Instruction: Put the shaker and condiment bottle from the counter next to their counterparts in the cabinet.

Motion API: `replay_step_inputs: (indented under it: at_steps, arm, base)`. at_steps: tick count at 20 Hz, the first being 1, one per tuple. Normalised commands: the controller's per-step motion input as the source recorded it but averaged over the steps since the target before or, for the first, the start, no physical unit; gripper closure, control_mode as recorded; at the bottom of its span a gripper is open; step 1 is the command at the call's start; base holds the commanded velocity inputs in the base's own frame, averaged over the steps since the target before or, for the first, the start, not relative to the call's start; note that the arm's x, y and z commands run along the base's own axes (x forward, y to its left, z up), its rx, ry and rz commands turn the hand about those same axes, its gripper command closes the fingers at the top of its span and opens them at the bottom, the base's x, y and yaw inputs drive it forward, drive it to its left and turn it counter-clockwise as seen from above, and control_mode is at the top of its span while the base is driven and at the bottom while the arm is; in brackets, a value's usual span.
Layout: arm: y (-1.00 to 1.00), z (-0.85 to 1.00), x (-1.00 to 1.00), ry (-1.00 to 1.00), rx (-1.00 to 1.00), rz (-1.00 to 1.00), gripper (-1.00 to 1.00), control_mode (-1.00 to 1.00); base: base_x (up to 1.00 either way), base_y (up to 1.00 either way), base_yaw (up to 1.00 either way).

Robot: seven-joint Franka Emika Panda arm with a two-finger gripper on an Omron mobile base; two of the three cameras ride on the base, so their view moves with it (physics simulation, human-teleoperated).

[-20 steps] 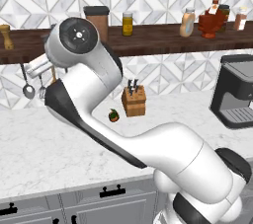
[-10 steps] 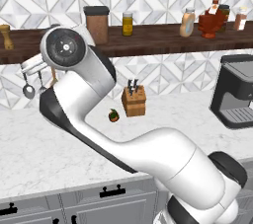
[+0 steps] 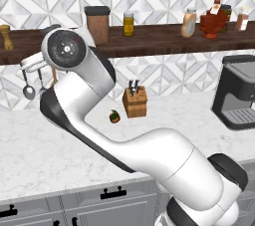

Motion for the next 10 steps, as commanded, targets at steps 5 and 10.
replay_step_inputs:
  at_steps: [5,10]
  arm:
    - [-0.15,-0.04,0.27,0.0,0.07,0.0,1.0,-1.0]
    - [0.0,-0.09,0.2,-0.02,0.03,-0.01,1.0,-1.0]
  base:
    - [0.0,0.0,0.0]
    - [0.0,0.0,0.0]
